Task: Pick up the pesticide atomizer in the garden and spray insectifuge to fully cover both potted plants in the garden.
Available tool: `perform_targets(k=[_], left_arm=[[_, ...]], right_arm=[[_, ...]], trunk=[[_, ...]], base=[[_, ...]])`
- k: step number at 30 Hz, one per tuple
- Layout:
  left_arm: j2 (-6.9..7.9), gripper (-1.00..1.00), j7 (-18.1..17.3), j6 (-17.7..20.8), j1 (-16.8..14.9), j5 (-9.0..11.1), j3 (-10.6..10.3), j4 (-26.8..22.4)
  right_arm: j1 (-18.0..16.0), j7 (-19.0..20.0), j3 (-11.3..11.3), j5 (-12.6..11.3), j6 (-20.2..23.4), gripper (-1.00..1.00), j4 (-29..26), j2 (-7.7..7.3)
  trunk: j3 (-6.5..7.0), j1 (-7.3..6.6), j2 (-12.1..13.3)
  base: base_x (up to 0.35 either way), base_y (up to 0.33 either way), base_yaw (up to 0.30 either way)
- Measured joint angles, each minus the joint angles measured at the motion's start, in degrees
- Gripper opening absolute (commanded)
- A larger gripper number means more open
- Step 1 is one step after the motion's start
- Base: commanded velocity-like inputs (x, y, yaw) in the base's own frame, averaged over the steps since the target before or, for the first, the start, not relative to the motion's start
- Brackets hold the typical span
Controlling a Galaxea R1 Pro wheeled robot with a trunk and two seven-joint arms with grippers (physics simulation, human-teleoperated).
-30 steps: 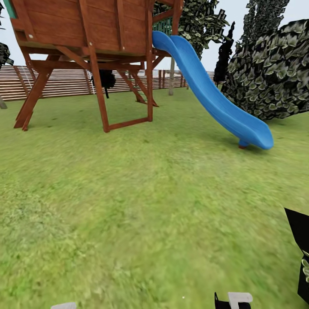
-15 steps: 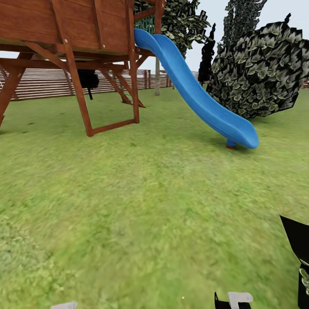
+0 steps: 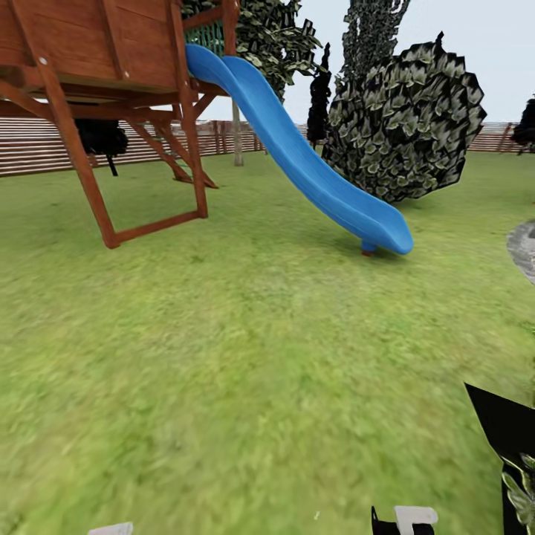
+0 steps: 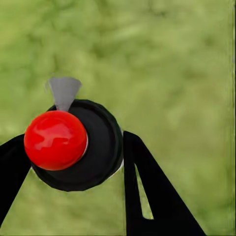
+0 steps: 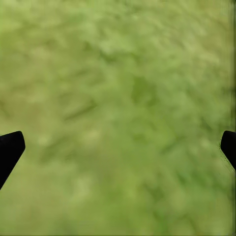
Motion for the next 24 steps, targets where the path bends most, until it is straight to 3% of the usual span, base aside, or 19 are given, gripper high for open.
perform_targets(k=[10,24], left_arm=[[0.01,-1.0,0.0,0.0,0.0,0.0,0.0,0.0],[0.01,-1.0,0.0,0.0,0.0,0.0,0.0,0.0]], right_arm=[[0.0,0.0,0.0,0.0,0.0,1.0,0.0,0.0],[0.0,0.0,0.0,0.0,0.0,1.0,0.0,0.0]], trunk=[[0.0,0.0,0.0],[0.0,0.0,0.0]], base=[[0.34,0.022,-0.264],[0.339,0.117,-0.263]])
